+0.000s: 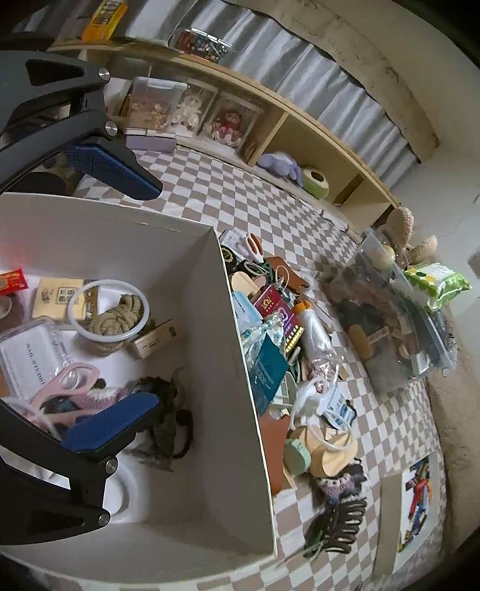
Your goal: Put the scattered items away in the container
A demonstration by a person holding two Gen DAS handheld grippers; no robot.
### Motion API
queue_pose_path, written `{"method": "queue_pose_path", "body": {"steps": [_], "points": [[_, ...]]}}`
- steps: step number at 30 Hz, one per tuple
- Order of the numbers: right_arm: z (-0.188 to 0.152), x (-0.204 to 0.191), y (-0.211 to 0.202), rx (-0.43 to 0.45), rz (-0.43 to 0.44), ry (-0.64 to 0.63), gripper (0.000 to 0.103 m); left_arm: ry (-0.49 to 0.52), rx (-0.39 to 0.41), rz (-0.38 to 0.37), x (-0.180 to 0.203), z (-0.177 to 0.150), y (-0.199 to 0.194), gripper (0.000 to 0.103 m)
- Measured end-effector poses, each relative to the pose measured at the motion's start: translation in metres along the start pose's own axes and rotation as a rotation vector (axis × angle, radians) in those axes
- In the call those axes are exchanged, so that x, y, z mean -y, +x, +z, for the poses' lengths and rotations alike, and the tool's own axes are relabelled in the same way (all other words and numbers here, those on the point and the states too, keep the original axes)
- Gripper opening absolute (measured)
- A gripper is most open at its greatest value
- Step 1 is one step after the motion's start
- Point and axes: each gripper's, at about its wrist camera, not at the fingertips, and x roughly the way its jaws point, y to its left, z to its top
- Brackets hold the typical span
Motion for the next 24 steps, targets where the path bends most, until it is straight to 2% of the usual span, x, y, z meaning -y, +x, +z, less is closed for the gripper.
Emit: {"method": "queue_pose_path", "body": {"steps": [11,17,24], "points": [[-0.017,-0.01,-0.05,0.104,0.017,-0.091,0.103,-0.045,0.007,0.041,0.001,0.005,-0.006,0.095],[-0.032,-0.025,-0.087,0.202,-0.069,-0.233,0.103,-0.05,0.029,0.063,0.002,0.011,-0.011,0.097],[-0.049,-0.031,-0.125,0.316,-0.131,-0.313,0.103,-0.052,0.075,0.099,0.004,0.023,-0.022,0.097]]}}
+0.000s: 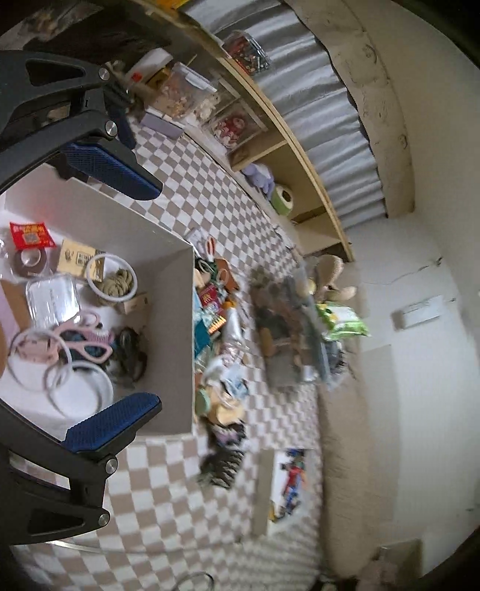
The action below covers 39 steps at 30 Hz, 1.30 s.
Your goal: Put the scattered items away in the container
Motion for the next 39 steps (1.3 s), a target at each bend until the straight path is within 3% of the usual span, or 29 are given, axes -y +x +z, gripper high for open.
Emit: {"method": "queue_pose_path", "body": {"steps": [20,29,39], "points": [[-0.022,0.006,-0.056,0.149,-0.161,-0.072,0.103,-0.041,0.128,0.078,0.004,0.029,-0.029,0.101],[-0.028,0.011,-0.069,0.168,-0.22,-0.084,0.103,-0.083,0.174,0.14,0.0,0.036,-0.042,0.101],[-0.036,0.013,-0.074,0.166,-0.27,-0.102,0.103,-0.038,0.181,0.179,0.005,0.031,-0.043,0.101]]}}
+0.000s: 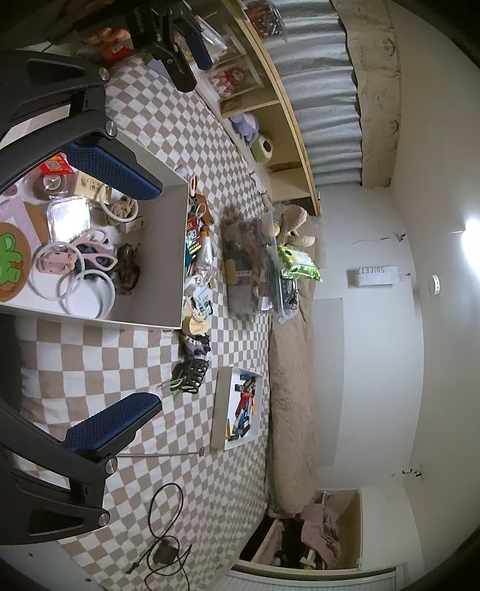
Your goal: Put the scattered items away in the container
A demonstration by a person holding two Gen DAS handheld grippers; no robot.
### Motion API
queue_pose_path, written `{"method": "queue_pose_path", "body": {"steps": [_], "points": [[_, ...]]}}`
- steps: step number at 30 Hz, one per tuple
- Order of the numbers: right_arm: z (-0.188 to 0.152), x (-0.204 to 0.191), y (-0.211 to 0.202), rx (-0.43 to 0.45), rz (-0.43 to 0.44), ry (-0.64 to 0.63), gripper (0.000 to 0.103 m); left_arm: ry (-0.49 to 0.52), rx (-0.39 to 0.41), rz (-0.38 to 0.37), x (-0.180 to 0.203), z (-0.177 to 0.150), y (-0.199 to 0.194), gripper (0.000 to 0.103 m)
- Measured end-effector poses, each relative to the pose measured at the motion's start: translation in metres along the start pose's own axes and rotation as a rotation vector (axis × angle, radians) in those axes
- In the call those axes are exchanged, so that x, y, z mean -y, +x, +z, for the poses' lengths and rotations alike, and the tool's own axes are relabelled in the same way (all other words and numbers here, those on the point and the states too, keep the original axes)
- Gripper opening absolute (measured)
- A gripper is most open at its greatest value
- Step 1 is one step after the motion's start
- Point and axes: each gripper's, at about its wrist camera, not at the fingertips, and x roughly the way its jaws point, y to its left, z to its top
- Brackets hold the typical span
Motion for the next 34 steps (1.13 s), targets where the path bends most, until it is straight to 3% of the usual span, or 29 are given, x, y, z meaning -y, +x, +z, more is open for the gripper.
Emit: {"method": "queue_pose_path", "body": {"steps": [8,34], "points": [[-0.005,-0.001,0.005,-0.02,-0.046,-0.023,0.103,-0.006,-0.029,0.006,-0.003,-0.006,0.004,0.102],[-0.004,-0.003,0.007,-0.035,-0.058,-0.029,0.103,0.006,-0.047,0.008,-0.004,-0.013,0.007,0.102]]}}
